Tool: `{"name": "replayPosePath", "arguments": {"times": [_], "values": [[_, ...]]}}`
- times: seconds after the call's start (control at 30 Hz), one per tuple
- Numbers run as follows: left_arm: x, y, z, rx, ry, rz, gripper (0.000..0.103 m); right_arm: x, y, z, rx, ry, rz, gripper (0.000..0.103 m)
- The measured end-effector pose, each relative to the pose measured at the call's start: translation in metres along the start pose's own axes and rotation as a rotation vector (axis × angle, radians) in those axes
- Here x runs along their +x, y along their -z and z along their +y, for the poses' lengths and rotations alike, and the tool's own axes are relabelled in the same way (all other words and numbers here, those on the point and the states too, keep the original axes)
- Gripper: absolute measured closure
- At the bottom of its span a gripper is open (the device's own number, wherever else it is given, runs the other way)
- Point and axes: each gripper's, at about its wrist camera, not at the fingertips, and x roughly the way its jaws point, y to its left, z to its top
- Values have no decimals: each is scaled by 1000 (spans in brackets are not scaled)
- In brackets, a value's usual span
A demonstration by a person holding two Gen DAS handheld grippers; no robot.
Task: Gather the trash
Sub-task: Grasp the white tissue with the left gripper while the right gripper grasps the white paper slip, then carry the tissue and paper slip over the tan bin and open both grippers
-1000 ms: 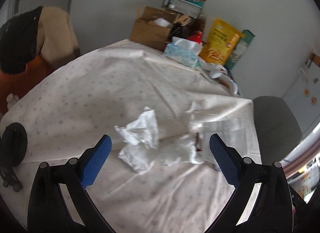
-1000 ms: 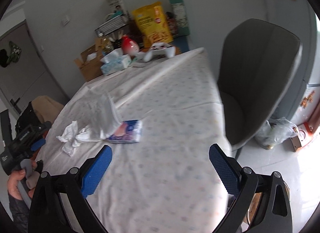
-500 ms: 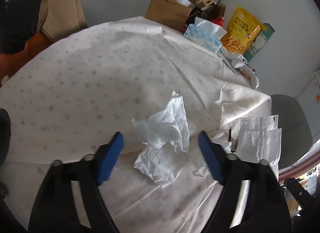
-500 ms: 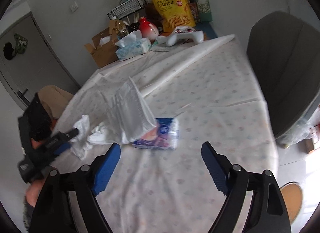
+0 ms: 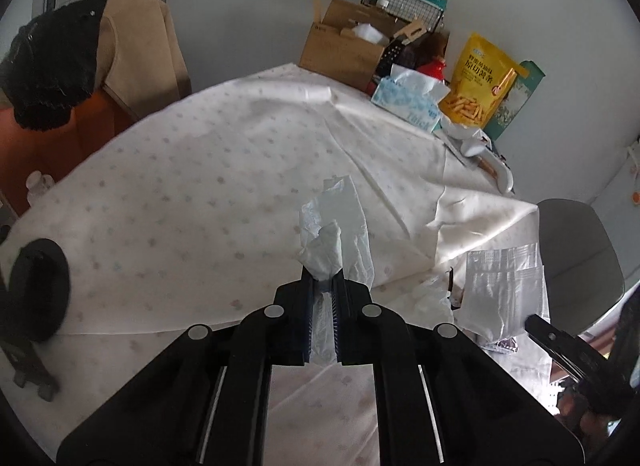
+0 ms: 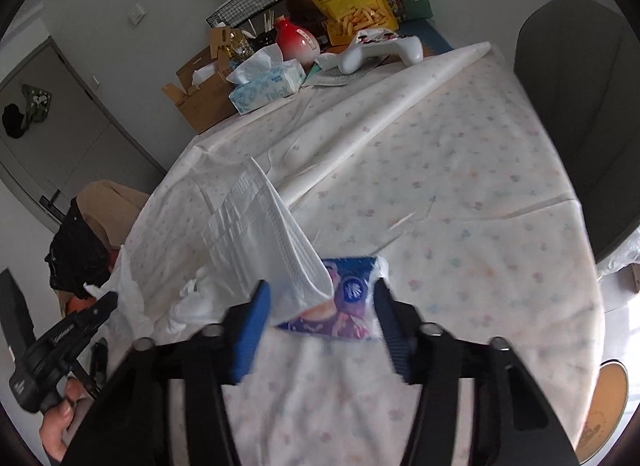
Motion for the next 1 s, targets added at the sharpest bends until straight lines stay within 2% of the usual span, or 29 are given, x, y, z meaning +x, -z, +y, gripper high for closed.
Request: {"name": "replayPosePath", "arguments": {"times": [0.03, 0.1, 0.23, 0.37, 0.63, 1.0], "values": [[-3, -1, -1, 3, 0, -4, 94, 3, -1, 0, 0, -8, 16, 89], [-9, -2, -2, 11, 0, -12, 94, 3, -4, 3, 1, -34, 22, 99], [-20, -4, -11, 27, 13, -30, 94, -20, -6, 9, -4, -104, -24, 100], [-29, -5, -27, 50, 42, -46, 94, -47, -5, 13, -28, -118, -85, 100], [-40, 4, -78, 119, 135, -51, 94, -92, 7, -6, -36, -111, -149, 100], [-31, 36, -154, 235, 253, 10, 94, -137, 33, -66, 43, -48, -186, 100]]}}
